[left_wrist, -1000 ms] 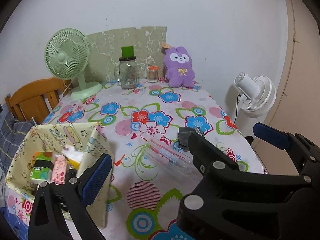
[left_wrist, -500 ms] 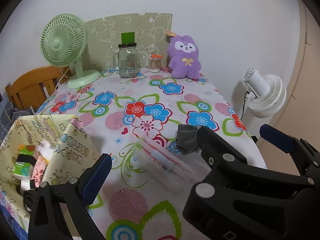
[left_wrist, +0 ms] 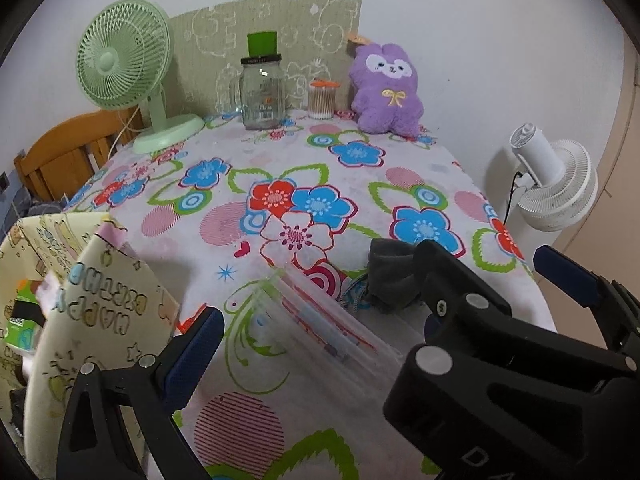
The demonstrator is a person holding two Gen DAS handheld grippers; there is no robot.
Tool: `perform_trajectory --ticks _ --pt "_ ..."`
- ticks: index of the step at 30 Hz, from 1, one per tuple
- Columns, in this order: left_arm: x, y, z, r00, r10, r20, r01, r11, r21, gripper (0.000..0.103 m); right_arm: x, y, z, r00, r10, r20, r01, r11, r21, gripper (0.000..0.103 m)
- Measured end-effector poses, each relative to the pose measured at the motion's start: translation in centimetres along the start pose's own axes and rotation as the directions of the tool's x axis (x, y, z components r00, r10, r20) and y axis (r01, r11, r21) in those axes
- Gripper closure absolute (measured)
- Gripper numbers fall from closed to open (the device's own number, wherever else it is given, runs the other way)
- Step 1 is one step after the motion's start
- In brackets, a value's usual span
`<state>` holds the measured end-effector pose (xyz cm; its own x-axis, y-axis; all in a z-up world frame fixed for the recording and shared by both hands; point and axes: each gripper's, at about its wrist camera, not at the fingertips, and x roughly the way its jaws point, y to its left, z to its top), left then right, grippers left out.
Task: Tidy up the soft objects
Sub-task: 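Lower both open tools toward the grey sock and the clear plastic bag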
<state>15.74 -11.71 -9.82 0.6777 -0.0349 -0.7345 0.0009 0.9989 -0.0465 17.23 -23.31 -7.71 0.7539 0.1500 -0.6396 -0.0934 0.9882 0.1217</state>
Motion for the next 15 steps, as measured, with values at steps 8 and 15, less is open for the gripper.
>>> perform_trajectory --ticks 8,15 --pt "2.1 0.1 0.1 0.999 0.003 -0.048 -0.004 1.000 -0.007 0.007 2.0 -0.3 -0.1 0.999 -0.014 -0.032 0.014 1.000 0.010 0.006" --pt "3.5 0.2 0.0 0.995 0.007 -0.099 -0.008 1.000 -0.012 0.014 3.2 -0.5 -0.4 0.998 -0.028 -0.053 0.029 1.000 0.011 0.006"
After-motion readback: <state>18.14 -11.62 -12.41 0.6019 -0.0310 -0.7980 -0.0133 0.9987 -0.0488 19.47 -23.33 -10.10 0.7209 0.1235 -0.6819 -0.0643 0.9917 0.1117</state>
